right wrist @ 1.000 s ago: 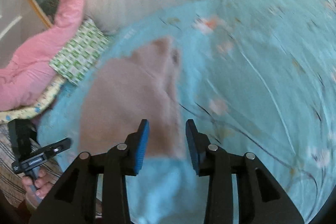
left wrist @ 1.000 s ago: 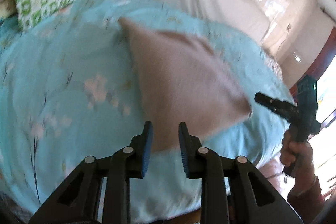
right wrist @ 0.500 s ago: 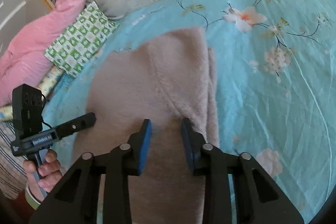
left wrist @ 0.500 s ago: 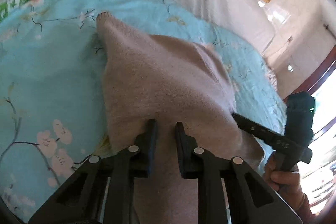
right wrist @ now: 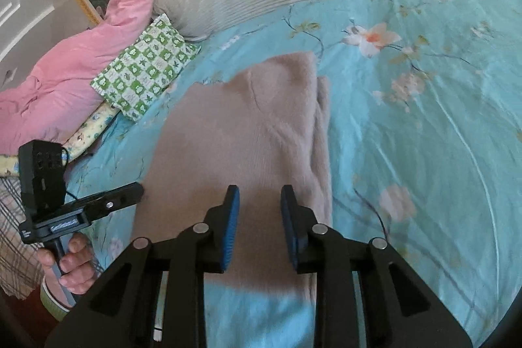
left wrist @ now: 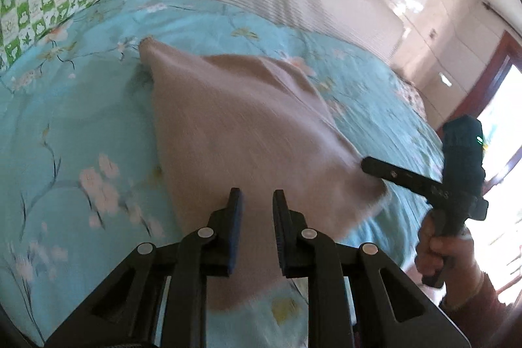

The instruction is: Fold small clothes

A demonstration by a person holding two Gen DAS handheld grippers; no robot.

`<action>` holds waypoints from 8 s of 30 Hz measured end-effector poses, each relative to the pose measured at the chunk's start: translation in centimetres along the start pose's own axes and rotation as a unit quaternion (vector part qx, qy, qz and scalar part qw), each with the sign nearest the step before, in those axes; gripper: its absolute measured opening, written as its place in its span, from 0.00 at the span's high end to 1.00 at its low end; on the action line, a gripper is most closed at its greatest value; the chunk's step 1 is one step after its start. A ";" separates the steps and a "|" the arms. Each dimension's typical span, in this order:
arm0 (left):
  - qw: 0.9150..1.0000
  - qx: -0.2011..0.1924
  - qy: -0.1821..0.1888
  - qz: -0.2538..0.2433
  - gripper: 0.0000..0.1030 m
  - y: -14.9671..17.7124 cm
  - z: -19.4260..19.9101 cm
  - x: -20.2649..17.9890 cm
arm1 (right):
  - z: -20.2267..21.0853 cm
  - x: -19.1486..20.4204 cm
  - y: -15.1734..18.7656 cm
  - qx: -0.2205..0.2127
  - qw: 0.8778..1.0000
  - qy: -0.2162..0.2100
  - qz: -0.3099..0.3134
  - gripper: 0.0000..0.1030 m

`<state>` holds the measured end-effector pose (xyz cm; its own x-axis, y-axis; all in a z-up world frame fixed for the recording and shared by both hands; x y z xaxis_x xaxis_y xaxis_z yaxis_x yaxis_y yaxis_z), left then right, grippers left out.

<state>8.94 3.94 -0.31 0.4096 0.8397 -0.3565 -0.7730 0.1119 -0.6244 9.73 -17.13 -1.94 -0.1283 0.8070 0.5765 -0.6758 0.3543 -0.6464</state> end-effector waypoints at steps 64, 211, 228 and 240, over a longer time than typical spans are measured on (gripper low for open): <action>0.989 0.042 0.003 0.144 0.31 -14.2 -12.4 13.4 | -1.8 0.1 -4.0 -0.017 1.000 0.016 -0.017 0.51; 0.973 0.004 -0.230 -0.036 0.17 2.7 -0.2 1.5 | -0.7 5.2 4.1 0.018 0.993 0.080 0.089 0.14; 0.973 0.000 -0.228 -0.033 0.17 2.5 0.0 1.6 | -0.8 5.0 4.0 0.017 0.990 0.103 0.099 0.14; 0.973 -0.010 -0.231 -0.023 0.16 3.1 0.5 0.9 | -0.8 5.5 4.0 0.015 0.988 0.117 0.104 0.14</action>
<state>6.71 5.33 -2.19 0.1796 0.9836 0.0193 -0.7479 0.1493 -0.6468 6.89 -10.89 -1.80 -0.0974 0.9490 0.2998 -0.6742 0.1586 -0.7213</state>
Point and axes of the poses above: each gripper's, at about its wrist camera, not at the fingertips, and z roughly against the way its jaws point, x to its left, y to its underside, the point moved 4 cm from there along -z, roughly the way its jaws point
